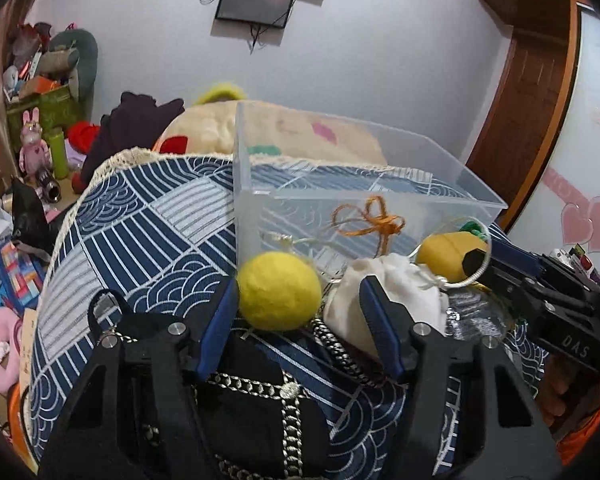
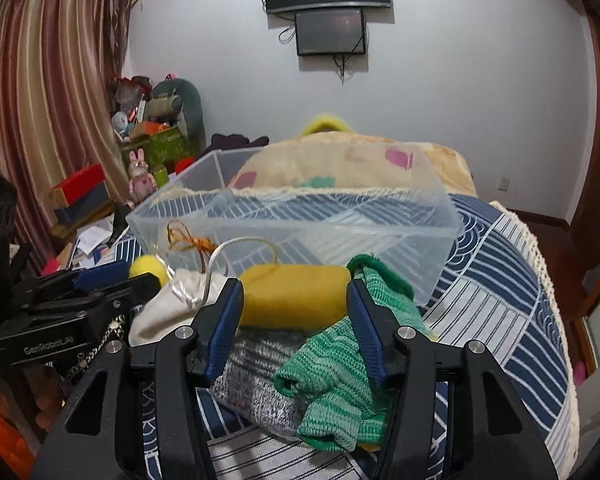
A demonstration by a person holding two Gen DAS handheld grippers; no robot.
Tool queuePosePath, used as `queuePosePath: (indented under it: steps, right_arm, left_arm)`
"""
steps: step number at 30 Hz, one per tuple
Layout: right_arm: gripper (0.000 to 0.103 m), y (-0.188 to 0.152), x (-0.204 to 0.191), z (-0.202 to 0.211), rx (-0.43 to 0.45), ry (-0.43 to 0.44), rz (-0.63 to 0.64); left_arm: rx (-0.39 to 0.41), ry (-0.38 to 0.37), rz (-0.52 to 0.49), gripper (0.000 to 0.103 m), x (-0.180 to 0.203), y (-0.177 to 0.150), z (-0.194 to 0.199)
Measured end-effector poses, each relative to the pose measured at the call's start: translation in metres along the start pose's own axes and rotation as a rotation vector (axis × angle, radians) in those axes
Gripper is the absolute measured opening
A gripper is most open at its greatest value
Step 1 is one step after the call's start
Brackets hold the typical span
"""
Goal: Organize soft objects
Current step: 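Grasp the yellow sponge with the right gripper while the left gripper grasps the yellow felt ball, then carry the sponge into the clear box and release while the left gripper drops the ball in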
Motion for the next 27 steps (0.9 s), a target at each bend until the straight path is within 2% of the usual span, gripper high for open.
queuePosePath:
  steps: [5,10,11,15,21,27]
  right_arm:
    - [0.051,-0.002,0.0,-0.005,-0.021,0.009,0.013]
    - [0.051,-0.005,-0.005,-0.008,-0.025,-0.013,0.045]
    - [0.05,-0.004,-0.005,-0.008,-0.024,-0.019,0.048]
    - [0.032,-0.004,-0.002,-0.007,-0.017,-0.035,0.043]
    - [0.015,-0.002,0.003,0.005,0.017,-0.028,0.023]
    - [0.012,0.002,0.001,0.014,0.041,-0.022,0.036]
  left_arm:
    - [-0.004,-0.001,0.021,0.062,-0.006,-0.003,-0.006]
    - [-0.017,0.007,0.037,0.045,-0.011,-0.004,-0.011]
    - [-0.016,0.01,0.039,0.044,-0.013,-0.003,-0.012]
    - [-0.007,-0.001,0.044,0.043,-0.016,-0.004,-0.008]
    - [0.018,-0.011,0.029,0.042,-0.011,-0.004,0.005]
    - [0.071,-0.013,0.011,0.042,-0.004,0.003,0.026]
Point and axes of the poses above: each gripper's, at about its wrist camera, not at the fingertips, and z roughly against the way its jaws point, x to its right, y to its top, the point moved 3 cm from there along -z, roughly the way its jaws point, and after that the axes turned 6 degrees about z, right-handed, at the moved point
